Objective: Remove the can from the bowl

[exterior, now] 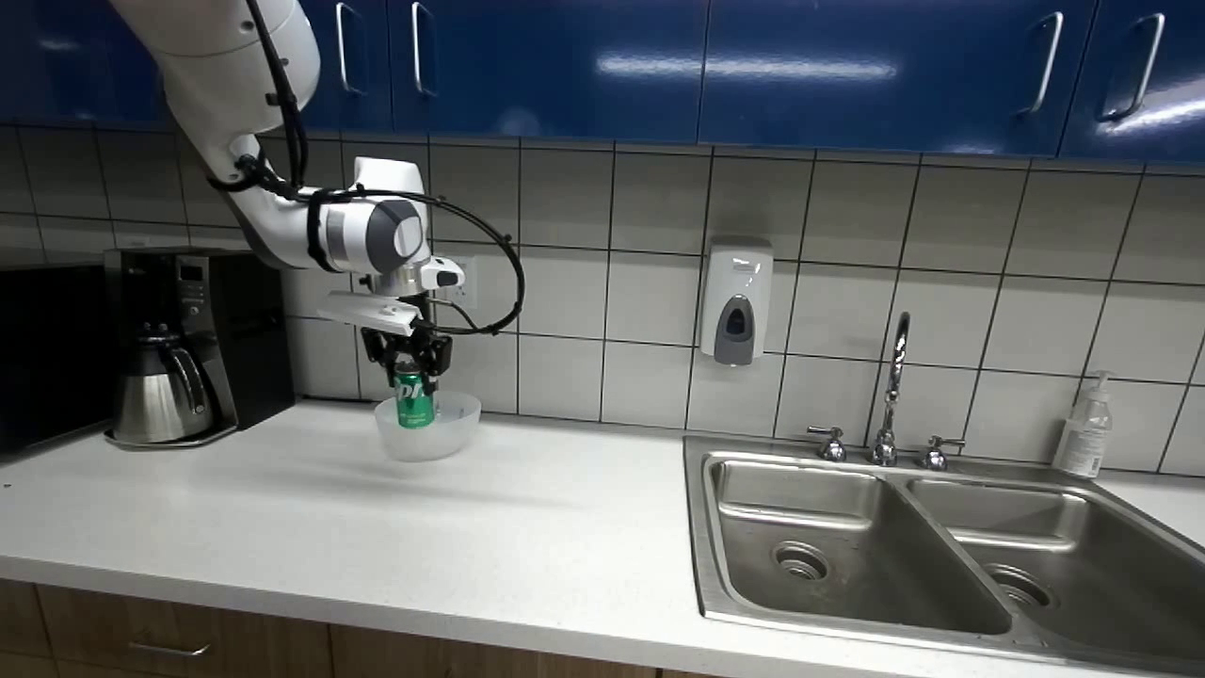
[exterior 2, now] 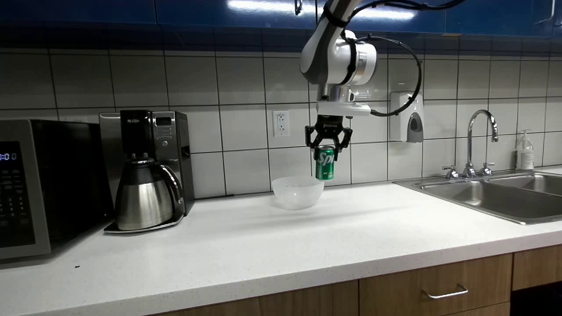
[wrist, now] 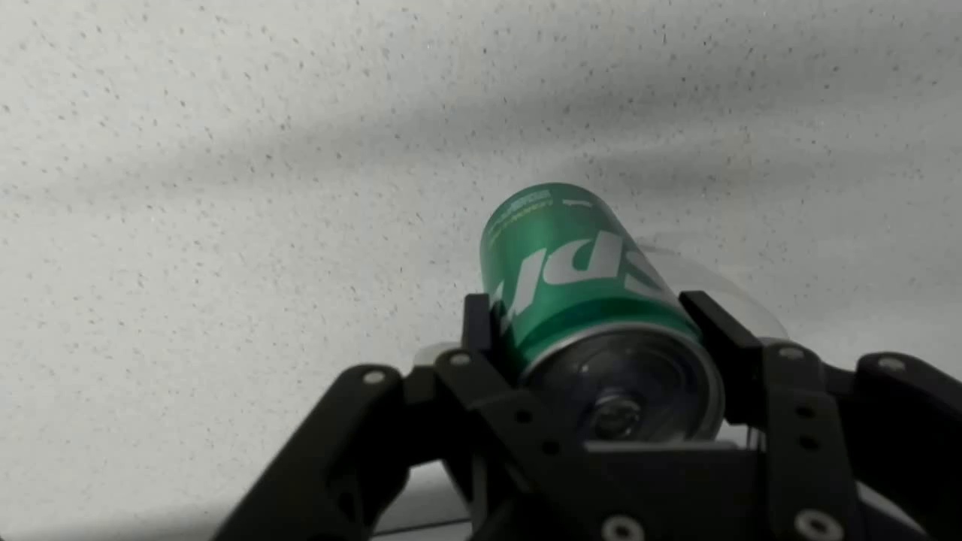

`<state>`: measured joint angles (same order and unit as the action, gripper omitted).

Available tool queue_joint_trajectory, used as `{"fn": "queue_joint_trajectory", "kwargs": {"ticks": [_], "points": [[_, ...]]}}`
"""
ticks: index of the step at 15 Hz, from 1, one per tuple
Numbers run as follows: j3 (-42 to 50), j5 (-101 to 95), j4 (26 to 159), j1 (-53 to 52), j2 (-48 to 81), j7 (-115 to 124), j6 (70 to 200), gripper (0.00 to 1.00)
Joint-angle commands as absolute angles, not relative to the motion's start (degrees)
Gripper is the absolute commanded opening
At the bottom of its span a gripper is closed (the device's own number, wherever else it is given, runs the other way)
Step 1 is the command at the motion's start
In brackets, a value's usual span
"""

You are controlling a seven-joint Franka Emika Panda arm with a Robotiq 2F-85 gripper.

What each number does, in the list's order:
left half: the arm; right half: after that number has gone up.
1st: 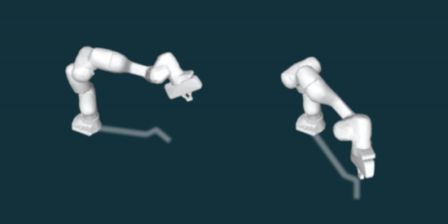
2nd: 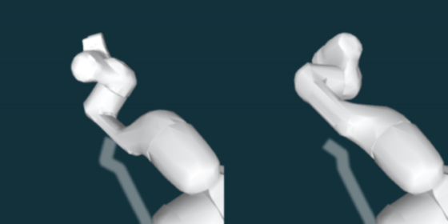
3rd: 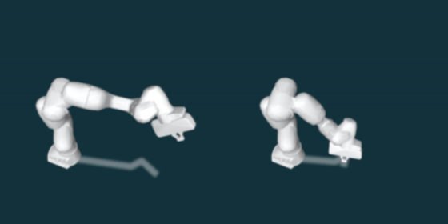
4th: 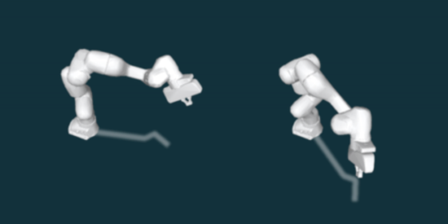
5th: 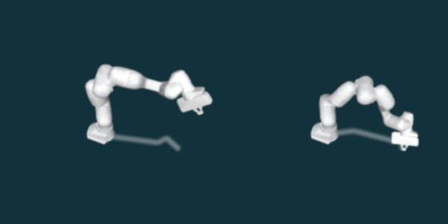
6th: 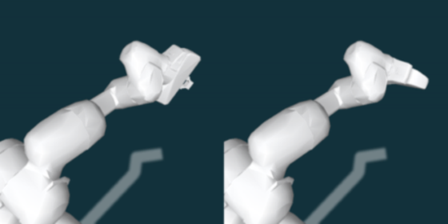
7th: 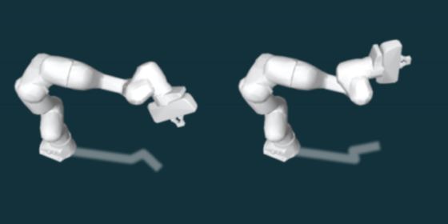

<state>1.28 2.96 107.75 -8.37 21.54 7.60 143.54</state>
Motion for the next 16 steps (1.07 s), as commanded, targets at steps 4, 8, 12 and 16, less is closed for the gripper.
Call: {"fn": "queue_joint_trajectory", "kwargs": {"ticks": [4,8,12,16], "points": [[2.10,-1.57,121.96,-7.26,13.33,9.92,144.80,0.39],[3.88,-5.74,126.80,-6.78,11.76,12.42,144.94,0.39],[5.11,-8.47,129.94,-5.96,11.19,14.27,145.57,0.39],[4.91,-6.45,131.35,-5.05,12.12,15.45,145.60,0.39]]}}
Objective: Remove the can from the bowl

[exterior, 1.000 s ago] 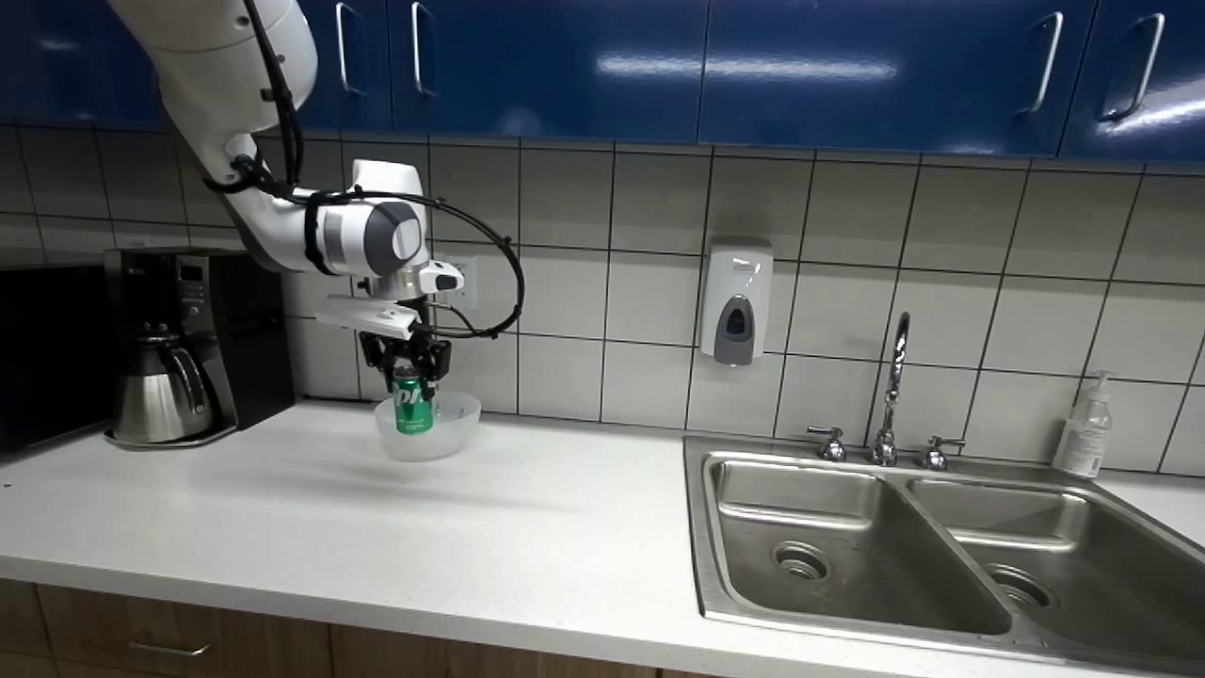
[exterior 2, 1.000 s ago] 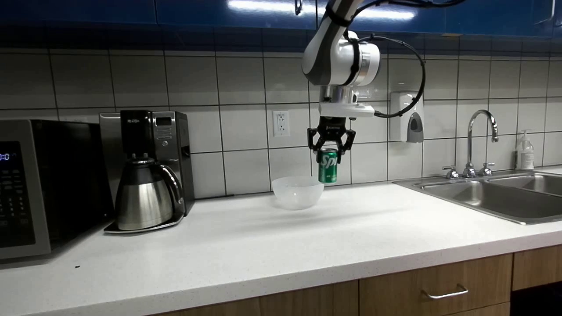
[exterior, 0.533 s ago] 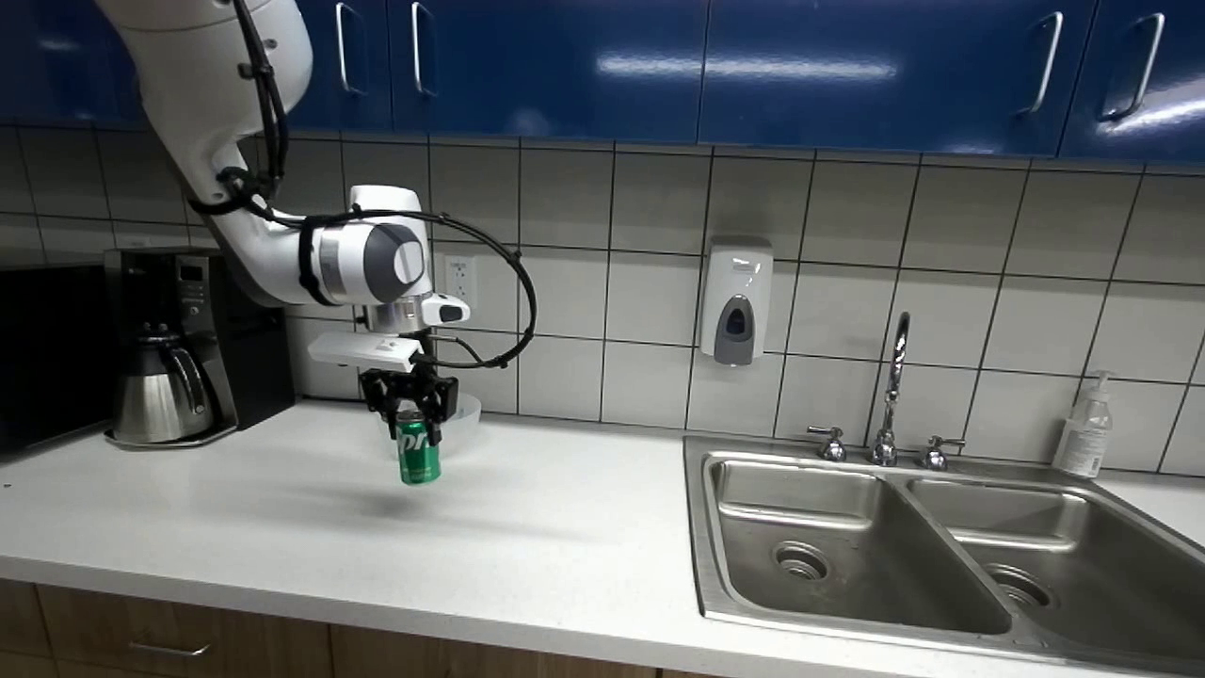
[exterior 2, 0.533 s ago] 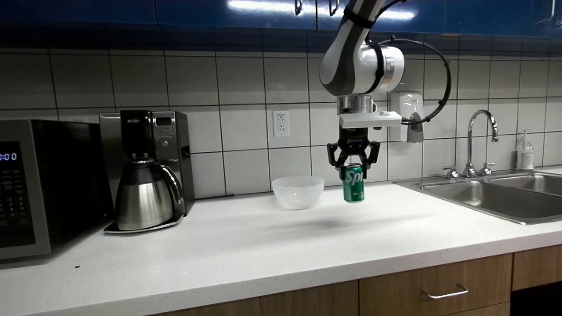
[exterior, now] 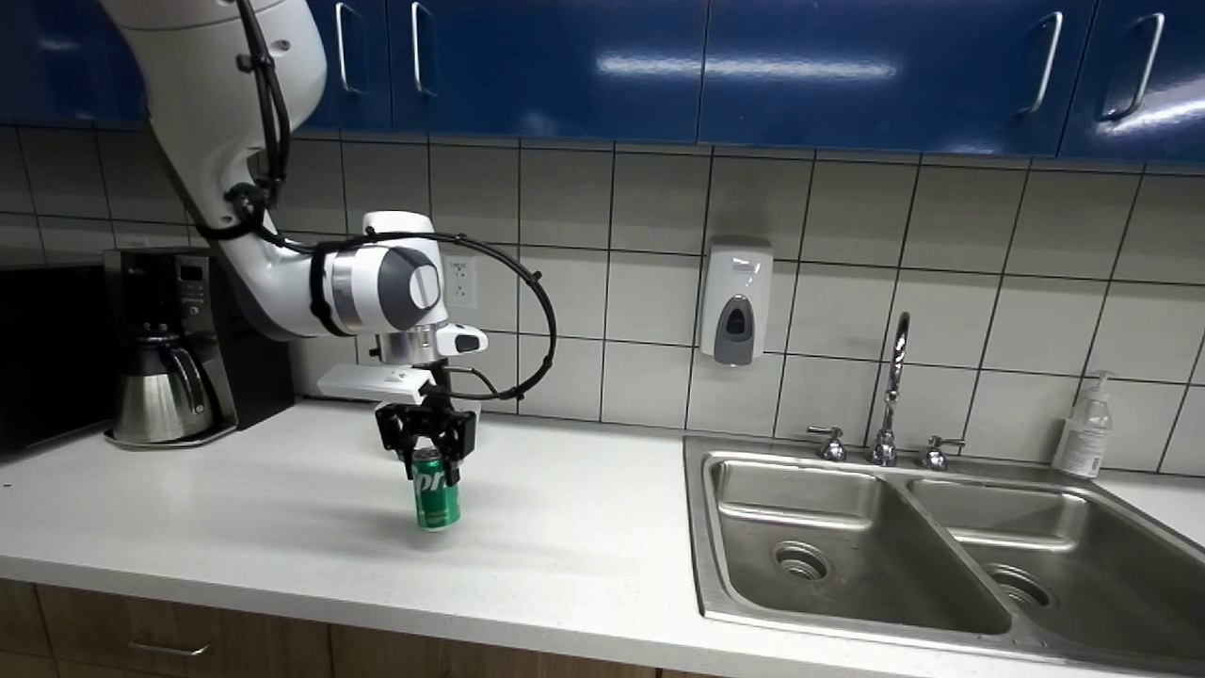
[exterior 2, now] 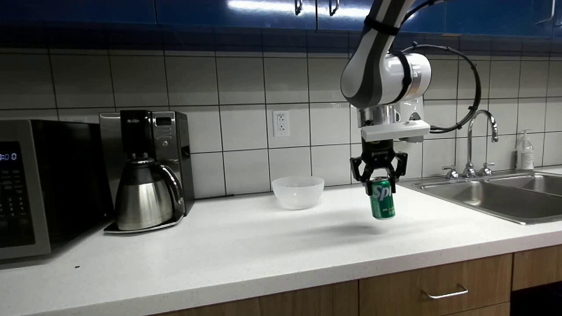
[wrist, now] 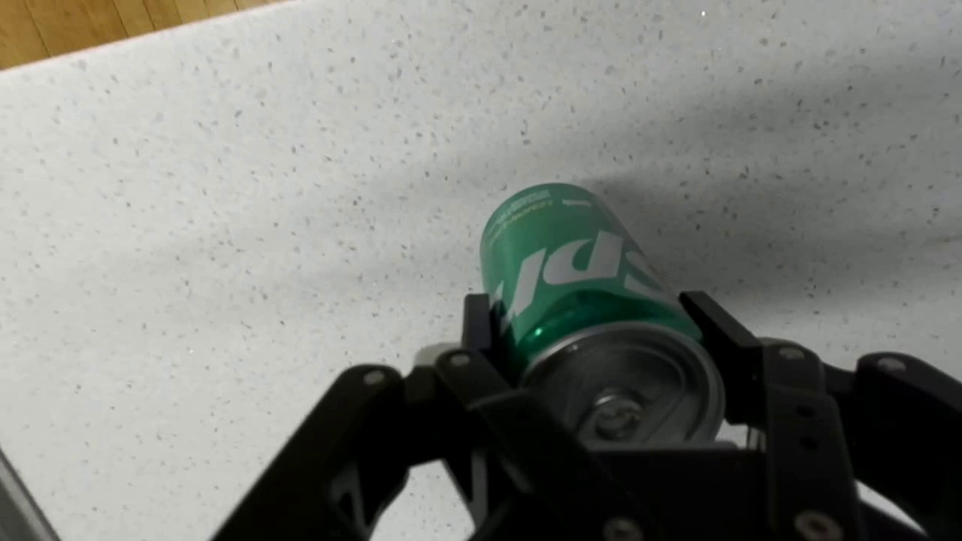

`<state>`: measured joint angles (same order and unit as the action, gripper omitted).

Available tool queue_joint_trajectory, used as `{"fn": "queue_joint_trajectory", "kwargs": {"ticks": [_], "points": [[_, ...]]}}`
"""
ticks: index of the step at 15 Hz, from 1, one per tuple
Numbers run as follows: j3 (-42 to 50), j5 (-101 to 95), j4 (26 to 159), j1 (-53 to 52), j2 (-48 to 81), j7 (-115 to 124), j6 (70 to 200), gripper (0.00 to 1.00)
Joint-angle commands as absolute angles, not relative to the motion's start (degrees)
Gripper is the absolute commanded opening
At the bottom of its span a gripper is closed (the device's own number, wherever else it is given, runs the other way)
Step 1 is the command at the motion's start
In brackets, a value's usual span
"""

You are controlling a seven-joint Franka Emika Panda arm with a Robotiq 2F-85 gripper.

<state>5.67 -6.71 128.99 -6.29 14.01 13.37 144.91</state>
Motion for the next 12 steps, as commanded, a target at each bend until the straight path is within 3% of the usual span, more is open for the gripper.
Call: {"fn": "queue_joint_trajectory", "kwargs": {"ticks": [1,12], "points": [[4.74,-5.47,131.42,-4.73,12.48,15.51,145.51,0.39],[4.24,-0.47,133.06,-3.45,13.51,14.23,148.53,0.39]]}}
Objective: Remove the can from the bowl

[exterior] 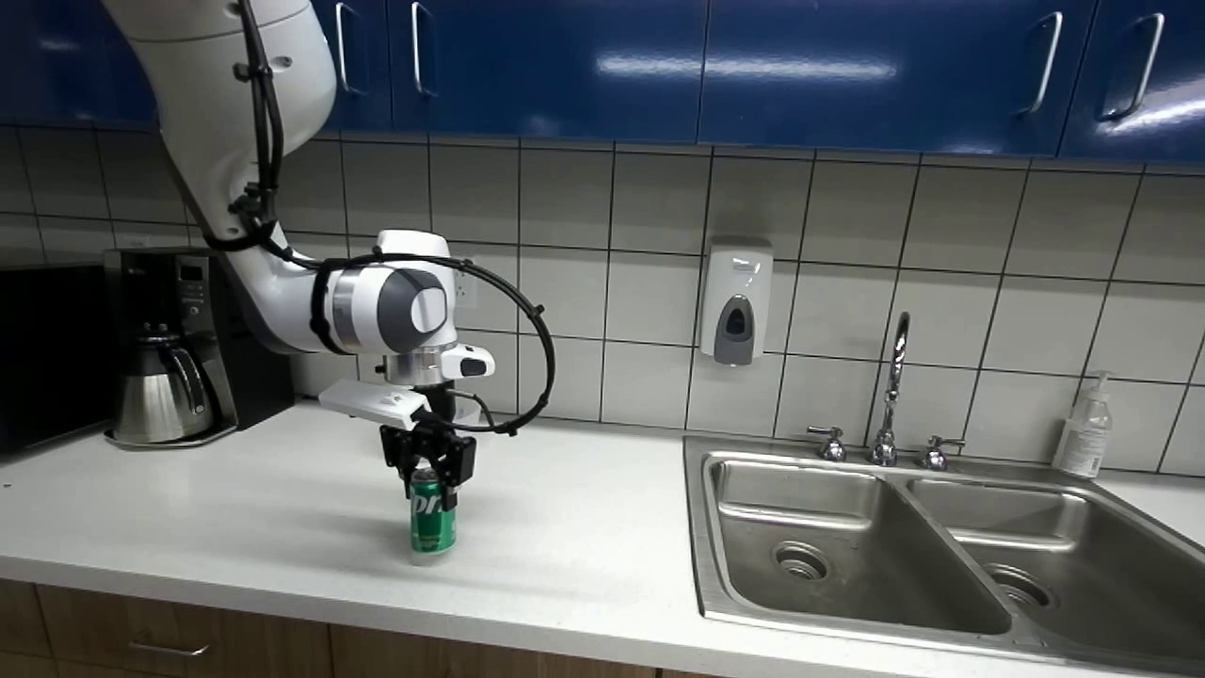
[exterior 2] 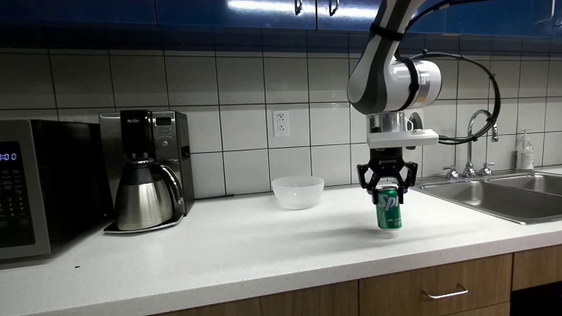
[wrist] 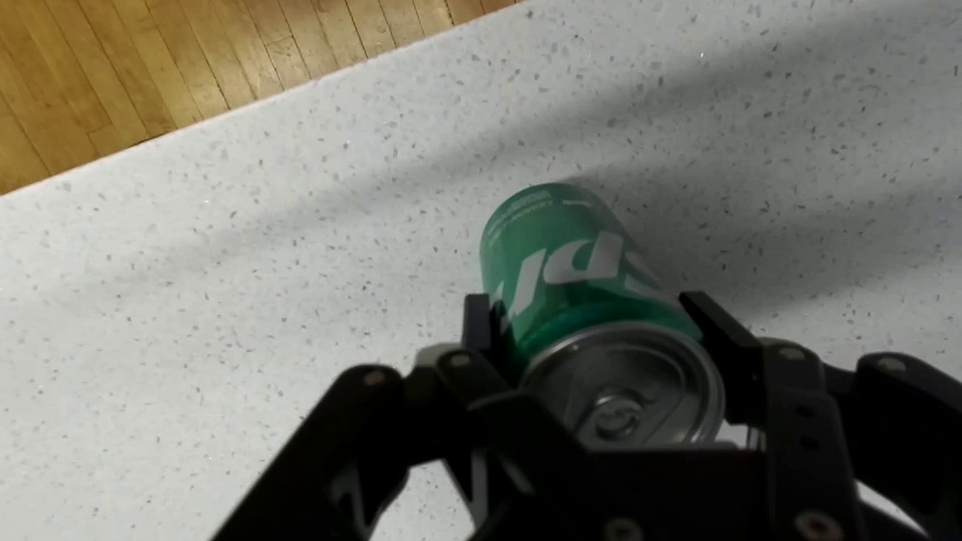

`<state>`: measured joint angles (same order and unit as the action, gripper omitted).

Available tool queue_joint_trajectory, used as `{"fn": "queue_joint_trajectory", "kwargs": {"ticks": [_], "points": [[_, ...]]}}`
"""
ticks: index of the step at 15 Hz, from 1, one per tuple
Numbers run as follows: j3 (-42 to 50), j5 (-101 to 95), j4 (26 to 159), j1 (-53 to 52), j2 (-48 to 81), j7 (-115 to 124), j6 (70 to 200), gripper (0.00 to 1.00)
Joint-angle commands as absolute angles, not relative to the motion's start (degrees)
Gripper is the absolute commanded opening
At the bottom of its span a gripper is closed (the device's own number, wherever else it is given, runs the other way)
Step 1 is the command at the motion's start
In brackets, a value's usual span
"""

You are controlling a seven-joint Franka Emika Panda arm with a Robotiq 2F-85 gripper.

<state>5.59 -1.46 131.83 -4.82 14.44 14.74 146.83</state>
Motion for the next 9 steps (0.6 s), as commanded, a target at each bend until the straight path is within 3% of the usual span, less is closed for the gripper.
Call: {"fn": "queue_joint_trajectory", "kwargs": {"ticks": [1,8,9], "points": [[4.26,-0.59,133.23,-3.54,13.61,14.33,148.85,0.39],[4.59,-1.79,134.40,-3.91,14.11,14.65,150.72,0.39],[4.65,-1.86,134.51,-3.89,13.97,14.56,150.66,0.89]]}}
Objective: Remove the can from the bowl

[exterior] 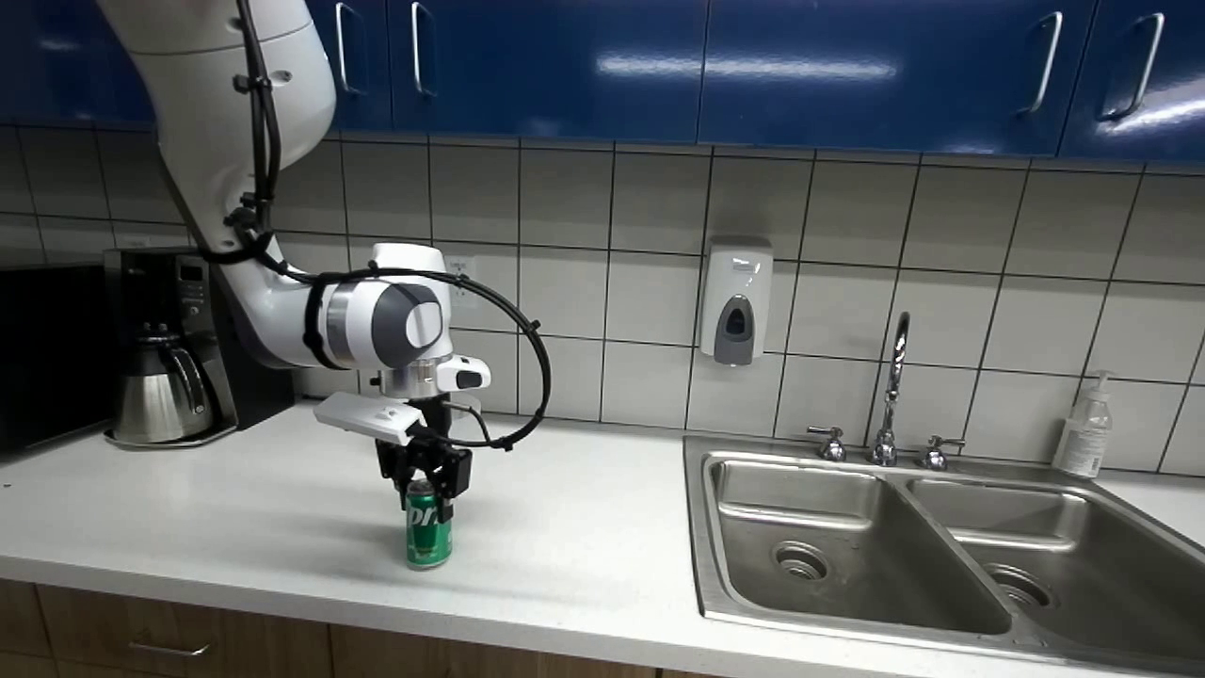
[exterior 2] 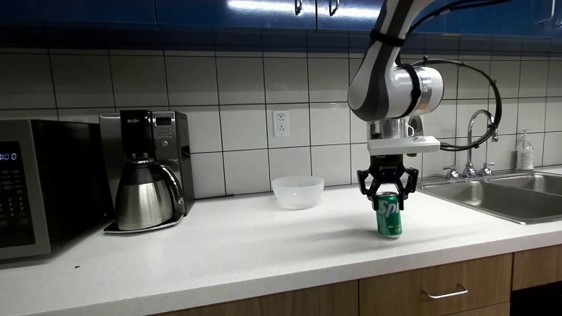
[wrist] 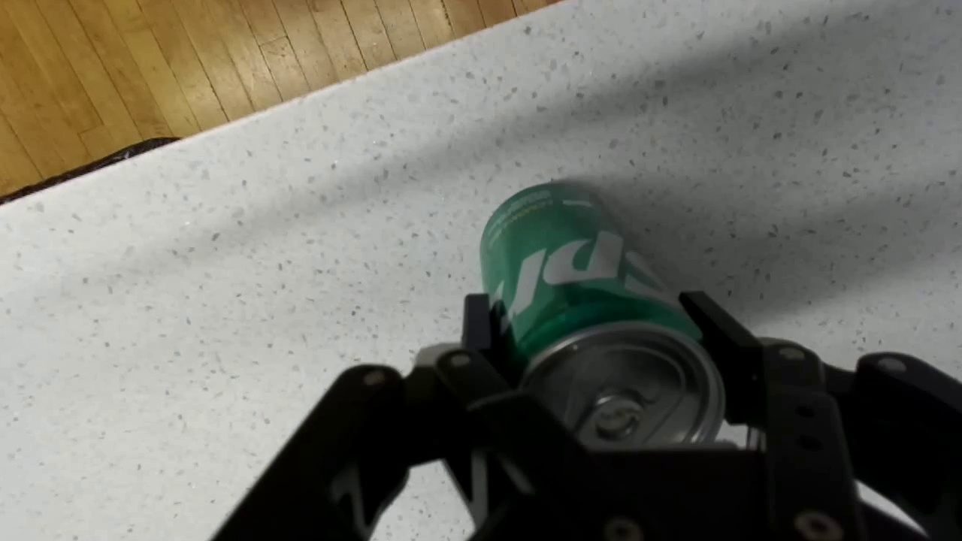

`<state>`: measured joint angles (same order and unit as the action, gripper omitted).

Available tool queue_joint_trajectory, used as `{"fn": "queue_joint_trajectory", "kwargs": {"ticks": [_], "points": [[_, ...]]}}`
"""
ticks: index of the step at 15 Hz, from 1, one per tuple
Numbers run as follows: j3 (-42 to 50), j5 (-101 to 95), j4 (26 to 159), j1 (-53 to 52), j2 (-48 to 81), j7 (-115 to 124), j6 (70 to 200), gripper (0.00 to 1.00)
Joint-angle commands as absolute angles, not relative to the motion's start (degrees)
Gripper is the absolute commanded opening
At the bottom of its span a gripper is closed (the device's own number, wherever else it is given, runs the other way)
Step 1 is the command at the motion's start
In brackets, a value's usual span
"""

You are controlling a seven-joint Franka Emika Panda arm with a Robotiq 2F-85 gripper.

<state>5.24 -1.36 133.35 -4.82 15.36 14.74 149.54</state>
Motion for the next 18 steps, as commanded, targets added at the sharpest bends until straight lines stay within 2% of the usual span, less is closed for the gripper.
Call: {"fn": "queue_joint_trajectory", "kwargs": {"ticks": [1,3,14,15,18], "points": [[4.67,-1.85,134.62,-3.86,13.84,14.48,150.62,0.90],[4.76,-2.12,134.82,-3.90,13.33,14.43,150.22,0.99],[4.63,-7.67,136.29,-3.44,1.09,15.89,137.77,1.00],[3.81,-5.35,134.23,-3.14,5.35,14.77,140.90,1.00],[3.67,-6.21,134.98,-2.73,2.78,14.74,138.78,1.00]]}}
